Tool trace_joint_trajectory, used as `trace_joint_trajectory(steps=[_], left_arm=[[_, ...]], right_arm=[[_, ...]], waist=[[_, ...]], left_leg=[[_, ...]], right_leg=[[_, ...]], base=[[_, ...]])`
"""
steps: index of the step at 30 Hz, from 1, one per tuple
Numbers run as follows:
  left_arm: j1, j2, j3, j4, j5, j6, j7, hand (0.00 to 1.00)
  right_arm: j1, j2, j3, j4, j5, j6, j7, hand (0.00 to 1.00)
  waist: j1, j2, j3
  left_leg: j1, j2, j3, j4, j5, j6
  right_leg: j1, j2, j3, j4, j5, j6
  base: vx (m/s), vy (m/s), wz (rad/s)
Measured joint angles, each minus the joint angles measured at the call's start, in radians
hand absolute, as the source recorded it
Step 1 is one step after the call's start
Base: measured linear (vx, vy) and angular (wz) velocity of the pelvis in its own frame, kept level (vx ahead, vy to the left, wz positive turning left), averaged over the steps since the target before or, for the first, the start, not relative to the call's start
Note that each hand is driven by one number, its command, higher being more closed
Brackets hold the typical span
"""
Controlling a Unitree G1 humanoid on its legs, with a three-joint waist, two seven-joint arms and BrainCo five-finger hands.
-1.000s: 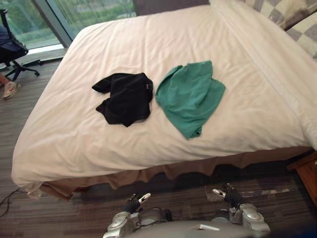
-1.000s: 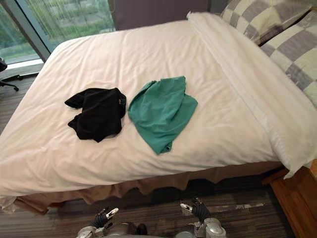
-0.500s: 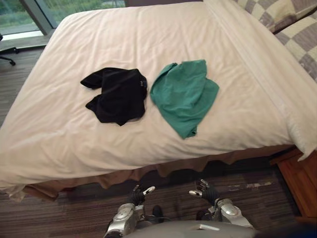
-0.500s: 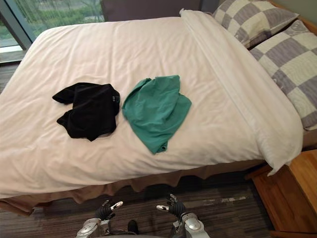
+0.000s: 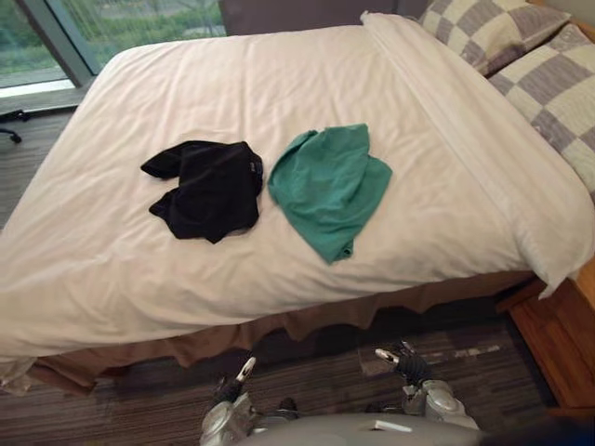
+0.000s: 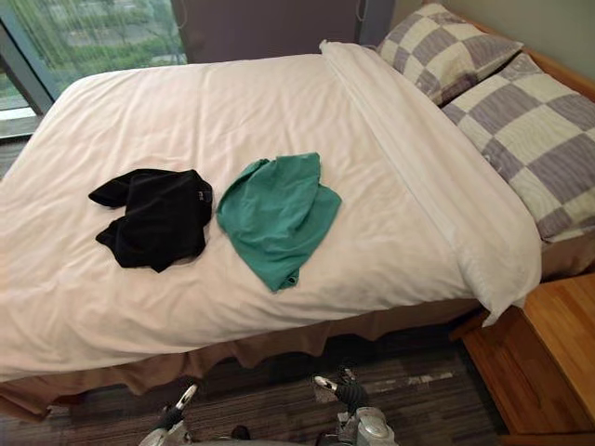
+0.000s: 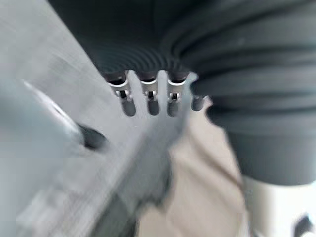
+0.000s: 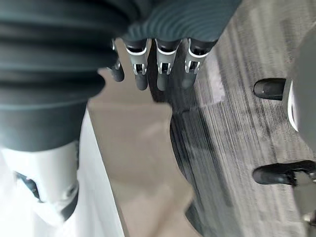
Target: Tidy the bed and pick cloth on bed and put in laundry
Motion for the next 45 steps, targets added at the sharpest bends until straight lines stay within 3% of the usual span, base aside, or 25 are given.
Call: trace_joint_trajectory(steps=[1, 4, 6, 9, 11, 16, 21, 25, 29, 33, 36, 37, 39, 42, 45], left_arm=[[0.011, 0.0, 0.03, 0.004, 0.076, 0.002, 0.029, 0.0], [0.015, -0.003, 0.064, 0.004, 0.287, 0.012, 0.018, 0.0], [-0.001, 0.0, 0.061, -0.015, 0.309, 0.014, 0.025, 0.0], [-0.048, 0.003, 0.061, -0.042, 0.224, 0.027, 0.07, 0.0], [-0.064, 0.022, 0.061, -0.095, 0.214, 0.023, 0.062, 0.0], [-0.075, 0.181, 0.115, -0.269, 0.218, -0.018, 0.057, 0.0], [-0.073, 0.371, 0.184, -0.494, 0.237, -0.088, 0.008, 0.0], [-0.084, 0.471, 0.179, -0.625, 0.249, -0.148, -0.095, 0.0], [-0.113, 0.472, 0.098, -0.717, 0.329, -0.16, -0.153, 0.0], [-0.139, 0.432, -0.02, -0.754, 0.416, -0.13, -0.109, 0.0], [-0.116, 0.319, -0.091, -0.748, 0.441, -0.134, -0.047, 0.0], [-0.112, 0.29, -0.142, -0.73, 0.508, -0.133, -0.005, 0.0], [-0.117, 0.308, -0.143, -0.684, 0.59, -0.131, 0.033, 0.0], [-0.143, 0.394, -0.11, -0.663, 0.579, -0.13, 0.017, 0.0], [-0.164, 0.395, -0.096, -0.707, 0.607, -0.077, 0.022, 0.0]], right_arm=[[0.008, 0.001, -0.023, 0.003, 0.008, -0.001, -0.013, 0.0], [0.038, 0.0, -0.089, -0.005, 0.033, -0.006, -0.043, 0.0], [0.042, -0.005, -0.138, -0.021, 0.048, -0.01, -0.057, 0.0], [0.057, -0.027, -0.225, -0.068, 0.085, -0.014, -0.069, 0.0], [0.06, -0.06, -0.296, -0.109, 0.086, -0.015, -0.071, 0.0], [0.084, -0.244, -0.531, -0.266, 0.086, -0.035, -0.052, 0.0], [0.137, -0.426, -0.617, -0.539, 0.035, -0.101, 0.002, 0.0], [0.11, -0.482, -0.587, -0.733, -0.046, -0.143, 0.068, 0.0], [0.053, -0.514, -0.48, -0.812, -0.094, -0.134, 0.144, 0.0], [-0.031, -0.504, -0.346, -0.839, -0.118, -0.118, 0.202, 0.0], [-0.035, -0.465, -0.257, -0.835, -0.173, -0.099, 0.202, 0.0], [-0.043, -0.454, -0.201, -0.83, -0.185, -0.082, 0.199, 0.0], [-0.073, -0.454, -0.131, -0.814, -0.201, -0.062, 0.2, 0.0], [-0.103, -0.436, -0.082, -0.79, -0.226, -0.036, 0.199, 0.0], [-0.119, -0.383, -0.018, -0.822, -0.27, 0.021, 0.197, 0.0]], waist=[[0.008, -0.003, -0.006], [0.017, -0.003, -0.021], [0.013, -0.002, -0.028], [0.012, -0.008, -0.042], [0.012, -0.013, -0.048], [0.012, -0.025, -0.064], [0.002, -0.027, -0.068], [-0.012, -0.036, -0.1], [-0.014, -0.037, -0.117], [-0.019, -0.033, -0.115], [-0.019, -0.027, -0.111], [-0.018, -0.024, -0.107], [-0.019, -0.017, -0.099], [-0.018, -0.008, -0.094], [-0.011, 0.001, -0.09]], left_leg=[[0.003, 0.0, 0.015, 0.0, -0.002, -0.003], [0.016, -0.001, 0.059, 0.0, -0.005, -0.008], [0.016, -0.001, 0.082, 0.0, -0.005, -0.008], [0.017, 0.0, 0.095, 0.0, -0.006, -0.009], [0.017, 0.0, 0.103, 0.0, -0.008, -0.011], [0.02, 0.0, 0.118, 0.0, -0.012, -0.009], [0.015, -0.001, 0.118, 0.0, -0.021, -0.003], [0.012, -0.004, 0.115, 0.0, -0.023, 0.0], [-0.001, -0.011, 0.104, 0.006, -0.02, 0.005], [-0.003, -0.018, 0.084, 0.006, -0.019, 0.007], [-0.013, -0.021, 0.062, 0.006, -0.017, 0.009], [-0.022, -0.02, 0.054, 0.006, -0.016, 0.011], [-0.019, -0.018, 0.054, 0.006, -0.015, 0.012], [-0.018, -0.016, 0.055, 0.019, -0.015, 0.012], [-0.02, -0.017, 0.055, 0.019, -0.014, 0.015]], right_leg=[[0.006, 0.0, 0.0, -0.005, 0.0, 0.0], [0.023, -0.001, 0.0, -0.014, 0.0, 0.0], [0.022, -0.002, 0.002, -0.015, 0.0, 0.0], [0.021, -0.002, 0.003, -0.014, 0.0, 0.0], [0.022, -0.003, 0.009, -0.011, 0.0, 0.0], [0.018, -0.005, 0.015, -0.004, -0.001, 0.0], [0.013, -0.007, 0.011, 0.003, -0.009, 0.003], [0.008, -0.007, 0.016, 0.0, -0.014, 0.004], [-0.008, -0.01, 0.026, 0.0, -0.013, 0.002], [-0.007, -0.01, 0.023, 0.002, -0.012, 0.001], [-0.008, -0.01, 0.014, 0.002, -0.012, 0.001], [-0.014, -0.01, 0.004, 0.003, -0.012, 0.001], [-0.014, -0.009, 0.004, 0.006, -0.012, 0.001], [-0.013, -0.01, 0.009, 0.019, -0.012, 0.0], [-0.02, -0.01, 0.026, 0.023, -0.015, -0.004]], base=[[0.1, 0.006, 0.05], [0.06, 0.002, -0.02], [0.02, -0.005, -0.07], [0.0, -0.003, -0.02], [-0.05, -0.003, -0.09], [-0.03, 0.002, -0.04], [-0.02, 0.003, 0.02], [0.06, -0.013, -0.01], [0.09, -0.014, 0.02], [0.03, -0.016, 0.06], [0.01, -0.027, 0.16], [0.0, -0.018, 0.17], [-0.01, -0.009, 0.05], [-0.03, -0.013, -0.02], [-0.07, -0.006, -0.04]])
